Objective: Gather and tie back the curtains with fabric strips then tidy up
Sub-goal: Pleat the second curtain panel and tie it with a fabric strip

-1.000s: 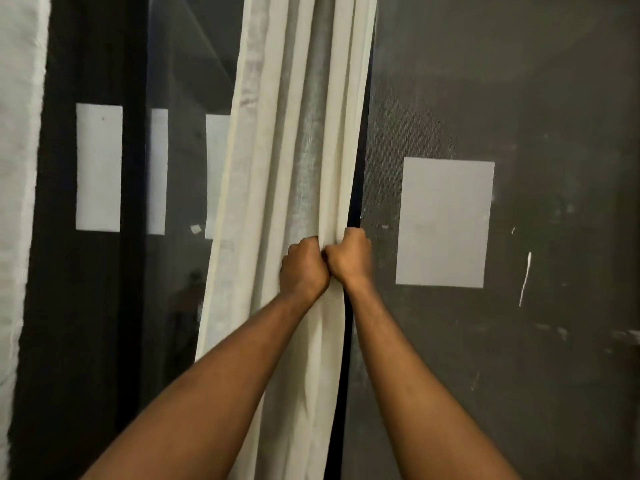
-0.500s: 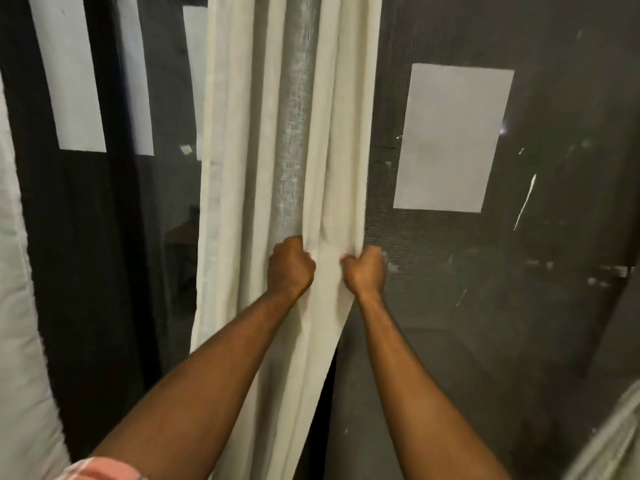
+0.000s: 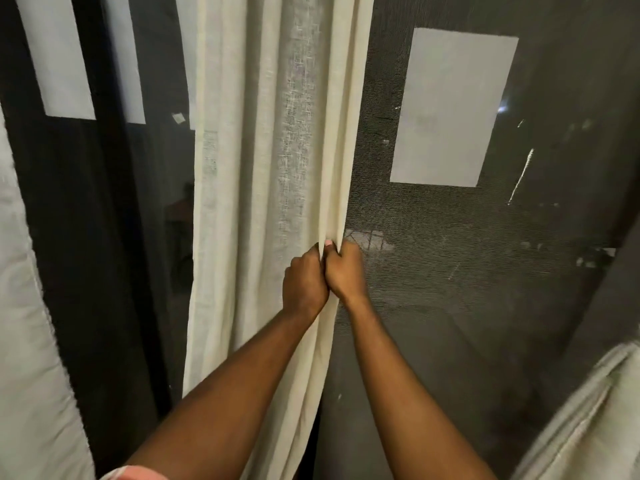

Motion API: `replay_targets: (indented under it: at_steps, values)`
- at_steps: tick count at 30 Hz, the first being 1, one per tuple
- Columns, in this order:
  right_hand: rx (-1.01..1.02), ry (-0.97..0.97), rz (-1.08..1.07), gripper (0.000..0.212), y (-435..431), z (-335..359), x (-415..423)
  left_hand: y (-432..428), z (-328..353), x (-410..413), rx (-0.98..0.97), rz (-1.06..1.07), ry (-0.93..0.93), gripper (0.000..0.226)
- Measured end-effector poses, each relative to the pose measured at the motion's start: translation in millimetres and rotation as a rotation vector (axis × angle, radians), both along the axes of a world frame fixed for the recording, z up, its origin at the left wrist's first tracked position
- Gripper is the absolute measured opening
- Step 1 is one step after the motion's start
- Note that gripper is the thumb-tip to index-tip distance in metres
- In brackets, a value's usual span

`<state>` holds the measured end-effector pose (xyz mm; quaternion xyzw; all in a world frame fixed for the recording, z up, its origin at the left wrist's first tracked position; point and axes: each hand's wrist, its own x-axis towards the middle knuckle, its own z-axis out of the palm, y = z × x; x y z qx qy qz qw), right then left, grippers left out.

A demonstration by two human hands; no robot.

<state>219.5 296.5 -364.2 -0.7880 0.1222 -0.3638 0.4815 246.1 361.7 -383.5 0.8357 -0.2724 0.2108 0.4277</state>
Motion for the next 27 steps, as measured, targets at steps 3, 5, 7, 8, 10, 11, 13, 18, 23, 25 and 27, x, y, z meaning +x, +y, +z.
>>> replay_targets:
  at_steps: [3, 5, 7, 8, 10, 11, 13, 18, 23, 25, 27]
  values:
    - [0.082, 0.044, 0.116, 0.041, 3, -12, -5, 3, -6, -1, 0.051, 0.013, 0.021, 0.026]
    - [0.071, 0.044, 0.151, 0.057, 8, -17, -5, 5, -10, 0, 0.084, -0.004, 0.067, 0.027]
    - [0.027, 0.039, 0.099, 0.061, 11, -17, -3, 8, -14, 1, 0.077, -0.063, 0.122, 0.024]
    - [0.017, 0.024, 0.053, 0.054, 12, -15, -2, 10, -16, 3, 0.089, -0.099, 0.128, 0.021]
    - [0.014, -0.014, -0.026, 0.035, 11, -9, 0, 14, -16, 5, 0.132, -0.179, 0.119, 0.021]
    - [0.007, -0.028, -0.056, 0.030, 10, -5, 1, 17, -16, 6, 0.133, -0.224, 0.121, 0.028]
    - [-0.018, -0.031, -0.120, 0.022, 8, 3, 3, 23, -13, 9, 0.110, -0.297, 0.137, 0.045]
    - [-0.046, -0.042, -0.193, 0.013, 13, 25, 12, 30, 8, 17, 0.090, -0.360, 0.134, 0.062]
    - [-0.109, -0.141, -0.252, 0.017, 18, 72, 8, 33, 59, 21, 0.004, -0.350, 0.048, 0.072]
    - [-0.116, -0.188, -0.276, 0.017, 19, 97, 11, 33, 88, 22, -0.037, -0.269, -0.103, 0.060]
    - [-0.124, -0.231, -0.289, 0.018, 20, 127, 14, 34, 120, 24, -0.045, -0.121, -0.333, 0.047]
